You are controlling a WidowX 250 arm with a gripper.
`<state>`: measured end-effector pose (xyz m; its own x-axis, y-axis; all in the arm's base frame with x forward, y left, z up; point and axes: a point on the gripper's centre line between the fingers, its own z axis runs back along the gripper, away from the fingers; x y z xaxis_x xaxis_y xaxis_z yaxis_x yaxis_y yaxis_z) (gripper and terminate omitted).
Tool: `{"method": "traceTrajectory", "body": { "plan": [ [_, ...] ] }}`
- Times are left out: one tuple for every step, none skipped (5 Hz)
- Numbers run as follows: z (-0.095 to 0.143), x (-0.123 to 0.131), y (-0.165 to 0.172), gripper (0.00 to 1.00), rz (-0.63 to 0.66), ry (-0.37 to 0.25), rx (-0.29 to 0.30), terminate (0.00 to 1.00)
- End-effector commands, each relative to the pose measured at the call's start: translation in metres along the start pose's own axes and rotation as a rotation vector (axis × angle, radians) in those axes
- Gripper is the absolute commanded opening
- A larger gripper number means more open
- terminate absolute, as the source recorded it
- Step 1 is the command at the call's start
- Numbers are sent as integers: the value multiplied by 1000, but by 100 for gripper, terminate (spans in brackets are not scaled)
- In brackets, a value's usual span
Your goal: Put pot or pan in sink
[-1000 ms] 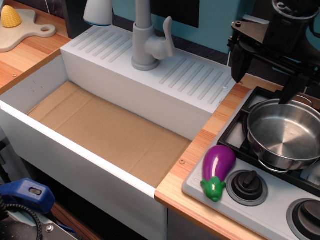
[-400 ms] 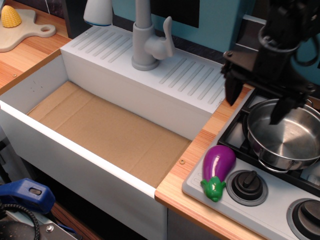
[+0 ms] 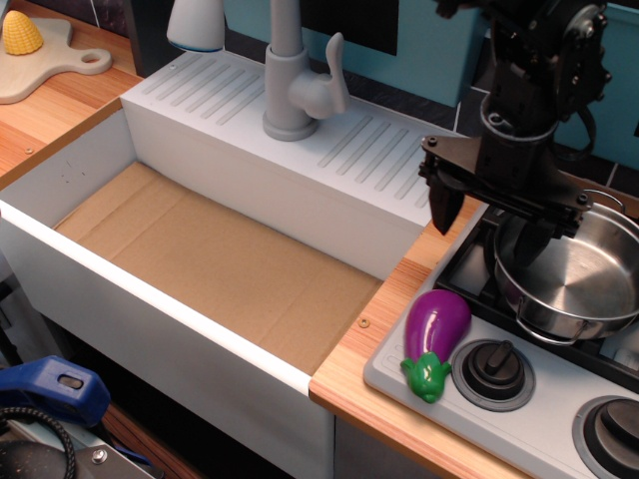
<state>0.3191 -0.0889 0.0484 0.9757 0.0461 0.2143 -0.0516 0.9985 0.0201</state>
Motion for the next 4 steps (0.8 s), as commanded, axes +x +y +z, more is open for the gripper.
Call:
{"method": "traceTrajectory", "body": {
  "plan": [
    [4,5,-5,0,13,-33,-20,0],
    [14,11,1,0,1,-18,-6,0],
    [31,14,20,0,-27,2,34,0],
    [51,13,48,0,-68,30,72,0]
  ]
}}
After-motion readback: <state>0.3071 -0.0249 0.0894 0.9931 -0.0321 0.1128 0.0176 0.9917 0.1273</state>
